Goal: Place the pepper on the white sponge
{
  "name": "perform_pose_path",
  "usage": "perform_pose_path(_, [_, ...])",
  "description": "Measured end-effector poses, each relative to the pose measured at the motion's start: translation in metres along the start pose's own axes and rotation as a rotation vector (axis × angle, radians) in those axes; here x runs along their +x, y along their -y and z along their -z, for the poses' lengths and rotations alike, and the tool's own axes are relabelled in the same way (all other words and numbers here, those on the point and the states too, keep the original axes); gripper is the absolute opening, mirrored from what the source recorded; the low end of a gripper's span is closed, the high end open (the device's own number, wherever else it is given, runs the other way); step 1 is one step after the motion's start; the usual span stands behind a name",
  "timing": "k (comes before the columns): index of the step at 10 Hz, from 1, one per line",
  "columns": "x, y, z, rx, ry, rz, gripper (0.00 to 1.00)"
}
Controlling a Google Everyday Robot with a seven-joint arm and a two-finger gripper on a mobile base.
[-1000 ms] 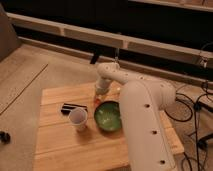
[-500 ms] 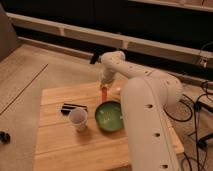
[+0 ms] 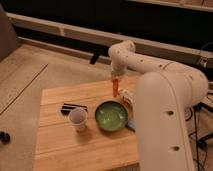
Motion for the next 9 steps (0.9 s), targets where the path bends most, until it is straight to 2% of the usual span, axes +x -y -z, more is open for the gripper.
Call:
perform_pose_path(2, [0.051,0.031,0.032,0.068,-0.017,-0.093,0.0])
perform_pose_path(3, [0.075,0.041,0.044,0.09,-0.027,-0.136,0.0])
perform_pose_path(4, [0.118,0.058,0.059,0.124,-0.053,-0.221,0.0])
perform_pose_path(6, [0.165,0.081,0.073,0.174,-0.086,-0.319,0.0])
perform_pose_path(7, [0.181,0.086,0.077,0.188,-0.095,-0.349,0.0])
perform_pose_path(9, [0.187,0.086,0.079,0.193,-0.099,-0.36,0.0])
